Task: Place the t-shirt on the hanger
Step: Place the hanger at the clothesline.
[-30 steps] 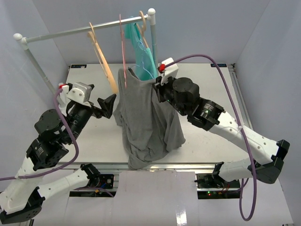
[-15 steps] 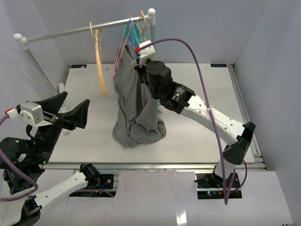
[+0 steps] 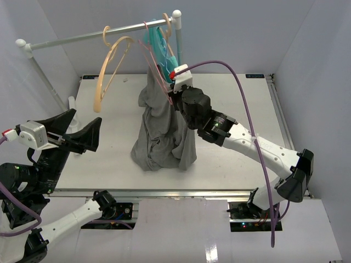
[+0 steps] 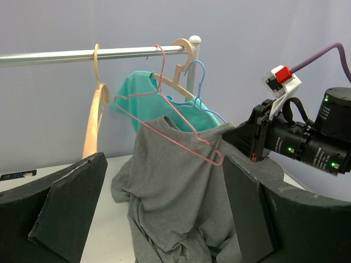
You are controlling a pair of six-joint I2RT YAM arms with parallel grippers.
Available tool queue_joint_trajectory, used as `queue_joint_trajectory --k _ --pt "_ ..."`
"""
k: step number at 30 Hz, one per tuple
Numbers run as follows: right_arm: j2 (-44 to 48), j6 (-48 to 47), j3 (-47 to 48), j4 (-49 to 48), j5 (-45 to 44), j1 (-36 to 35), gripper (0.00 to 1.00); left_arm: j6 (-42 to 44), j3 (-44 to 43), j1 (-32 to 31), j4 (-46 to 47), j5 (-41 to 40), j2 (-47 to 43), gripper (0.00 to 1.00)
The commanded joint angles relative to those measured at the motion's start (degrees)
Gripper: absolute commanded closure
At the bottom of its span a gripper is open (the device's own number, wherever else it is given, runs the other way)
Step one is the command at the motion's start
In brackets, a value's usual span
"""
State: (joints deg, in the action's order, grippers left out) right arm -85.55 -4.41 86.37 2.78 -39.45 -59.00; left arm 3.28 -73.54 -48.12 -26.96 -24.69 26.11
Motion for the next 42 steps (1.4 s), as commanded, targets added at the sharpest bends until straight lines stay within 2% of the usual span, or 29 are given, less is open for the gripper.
queue_joint_trajectory --k 1,11,18,21,29,38,40,41,42 --pt "-0.5 -3.4 4.4 -9.0 0.0 -0.1 0.92 -0.6 -0.5 0.0 -1.1 -0.4 1.3 0.02" --pt "-13.1 -9.4 23.6 -7.6 -2.7 0.7 0.92 -0.5 0.8 0.0 -0.7 0.3 1.9 0.02" --pt "-17.2 -10.0 29.5 -7.6 -2.6 3.7 0.92 -0.1 1.0 -0.1 -0.9 0.8 0.8 0.02" --pt "-19.9 -9.1 33.5 -3.7 -2.2 4.9 0.92 -0.1 0.7 0.0 -1.1 0.9 0.1 0.02" --pt "-22.7 -9.1 33.1 -0.1 -1.6 6.4 0.92 -0.6 1.2 -0.1 -1.2 1.7 -0.3 0.02" --pt "-21.3 -7.2 27.1 0.4 -0.4 7.1 0.92 -1.0 3.3 -0.1 -0.7 1.1 -0.3 0.02" --pt "-20.4 -6.8 26.2 0.3 -0.4 7.1 0.86 -0.6 4.1 -0.1 -0.3 0.3 -0.2 0.02" --pt "-19.7 -6.6 25.6 0.4 -0.3 7.1 0.77 -0.4 4.4 -0.1 -0.1 -0.1 -0.2 0.02" --pt "-19.0 -6.5 25.3 0.4 -0.2 7.1 0.71 -0.3 4.7 -0.1 0.0 -0.3 -0.2 0.02"
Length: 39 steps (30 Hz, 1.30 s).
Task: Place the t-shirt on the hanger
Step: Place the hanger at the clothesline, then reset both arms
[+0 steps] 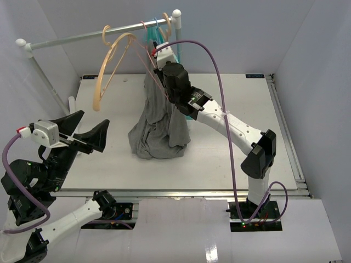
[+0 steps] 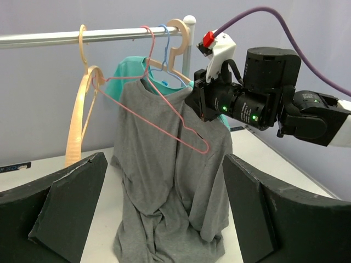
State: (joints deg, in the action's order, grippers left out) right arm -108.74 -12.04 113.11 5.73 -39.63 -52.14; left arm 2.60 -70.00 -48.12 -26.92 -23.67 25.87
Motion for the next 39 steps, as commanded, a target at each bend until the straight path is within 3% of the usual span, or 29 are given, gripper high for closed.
queue_joint_trajectory --k 1,4,9,15,22,25,28,30,39 --pt "5.0 1.2 -2.0 -2.6 0.3 0.2 0.66 0.4 1.4 0.0 0.1 -1.4 0.1 0.02" --pt "8.6 1.2 -4.6 -2.3 1.7 0.1 0.42 0.0 2.7 0.0 1.2 -1.6 0.7 0.02" --pt "14.8 0.8 -3.0 3.8 4.0 -0.9 0.26 -0.9 4.9 -0.1 3.0 -1.3 4.6 0.02" --pt "20.8 5.6 0.9 21.4 8.5 -1.3 0.23 -1.0 5.6 1.0 4.9 2.2 12.0 0.04" --pt "34.1 12.2 -19.3 21.8 16.2 -1.6 0.24 -1.7 2.8 1.8 4.0 1.2 16.3 0.05" --pt "39.2 16.6 -29.6 19.2 17.3 -1.8 0.24 -6.7 3.7 3.6 2.4 5.8 19.5 0.04" --pt "45.0 18.6 -38.1 15.1 17.5 -1.9 0.24 -13.0 7.8 9.8 4.1 13.2 18.7 0.04" --pt "49.2 19.8 -46.8 10.5 17.7 -1.9 0.25 -15.9 13.4 10.8 10.7 16.6 15.8 0.04" --pt "57.1 22.9 -57.9 5.7 22.6 -2.0 0.27 -23.4 35.7 10.8 25.9 15.7 10.1 0.03"
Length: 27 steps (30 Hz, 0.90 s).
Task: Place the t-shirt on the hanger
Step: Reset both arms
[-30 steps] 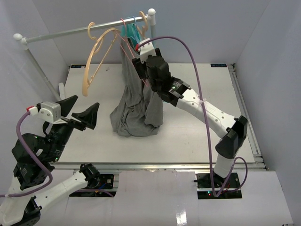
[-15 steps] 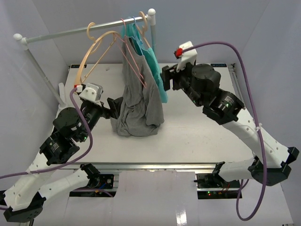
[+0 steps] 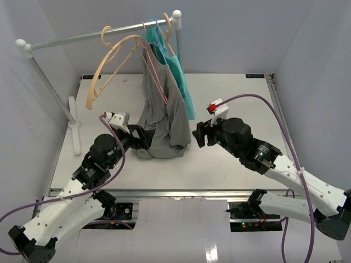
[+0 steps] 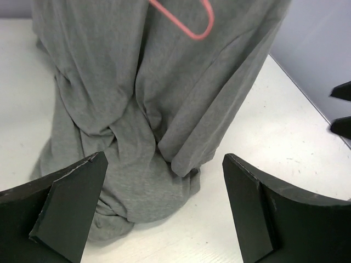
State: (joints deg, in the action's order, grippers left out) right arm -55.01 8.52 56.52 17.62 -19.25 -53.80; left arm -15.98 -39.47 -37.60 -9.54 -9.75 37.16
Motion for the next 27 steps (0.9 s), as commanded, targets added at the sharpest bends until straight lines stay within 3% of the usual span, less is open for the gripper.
queue_joint_trajectory --k 1,6,11,13,14,18,27 --pt "4.2 2.4 -2.4 -6.1 1.8 -0.3 0.27 -5.4 7.0 0.3 10.5 1.6 -2.2 0.03" --pt "7.4 3.3 -6.9 -9.5 0.2 -0.4 0.3 -6.9 17.4 0.3 24.0 3.4 -6.7 0.03" --pt "8.5 3.9 -8.2 -9.6 0.6 -0.5 0.31 -7.0 14.9 0.3 21.3 9.7 1.3 0.02" --pt "8.6 4.5 -9.0 -8.6 2.2 -0.5 0.14 -7.0 16.0 0.2 22.3 12.3 3.3 0.02" --pt "8.3 4.7 -9.1 -7.5 2.1 -0.5 0.1 -6.8 16.8 0.2 22.5 12.0 3.7 0.02" --pt "9.6 6.2 -10.9 -6.3 -1.0 -0.5 0.1 -5.2 17.8 -1.1 21.3 10.3 1.8 0.02" --pt "16.9 8.5 -16.7 -11.4 -0.8 -0.5 0.1 -2.5 16.8 -9.3 16.1 -3.8 -6.8 0.02"
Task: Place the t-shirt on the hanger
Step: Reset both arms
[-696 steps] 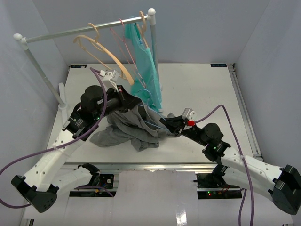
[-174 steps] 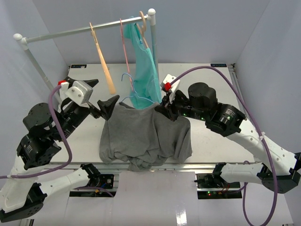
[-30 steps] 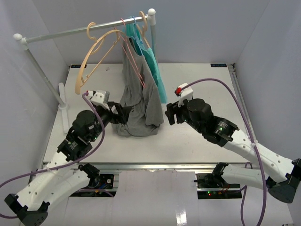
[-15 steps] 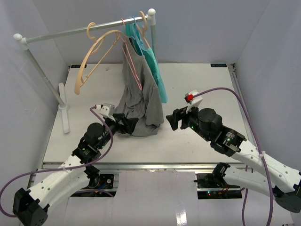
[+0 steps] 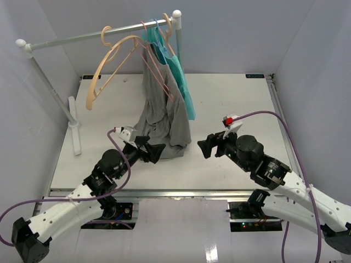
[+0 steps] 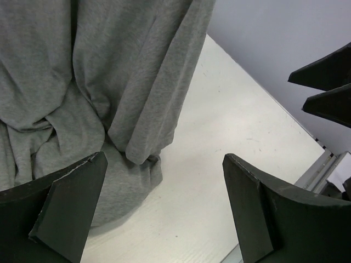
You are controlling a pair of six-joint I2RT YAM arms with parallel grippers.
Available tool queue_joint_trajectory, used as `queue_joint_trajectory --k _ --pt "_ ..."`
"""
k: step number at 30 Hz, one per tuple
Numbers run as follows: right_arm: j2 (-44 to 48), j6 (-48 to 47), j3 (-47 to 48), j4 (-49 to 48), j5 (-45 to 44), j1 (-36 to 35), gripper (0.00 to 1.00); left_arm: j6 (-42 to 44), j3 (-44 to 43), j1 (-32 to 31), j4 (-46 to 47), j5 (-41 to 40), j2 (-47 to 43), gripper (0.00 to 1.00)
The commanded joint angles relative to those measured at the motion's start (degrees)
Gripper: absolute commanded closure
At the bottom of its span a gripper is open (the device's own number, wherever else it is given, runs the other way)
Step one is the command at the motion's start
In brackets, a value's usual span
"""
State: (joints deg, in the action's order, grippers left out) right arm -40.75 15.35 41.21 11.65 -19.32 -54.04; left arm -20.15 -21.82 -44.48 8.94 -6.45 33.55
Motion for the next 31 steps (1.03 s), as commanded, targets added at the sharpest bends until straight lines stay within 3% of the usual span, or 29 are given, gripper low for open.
queue_joint_trajectory --k 1,12,19,31 --pt "3.0 1.7 -1.5 -5.6 -0.7 -0.3 0.1 1.8 -0.6 -2.8 -2.3 -7.4 -3.9 0.02" --pt "3.9 -0.1 -1.9 -5.9 -1.7 -0.3 0.1 2.2 -0.7 -3.7 -1.7 -6.8 -2.7 0.02" --pt "3.3 -0.2 -1.8 -5.8 -0.8 -0.3 0.1 4.3 -1.8 -3.6 0.5 -3.3 4.2 0.02" --pt "3.6 0.5 -1.7 -5.2 -0.6 -0.3 0.1 4.6 -1.1 -3.6 1.2 -1.3 1.3 0.02"
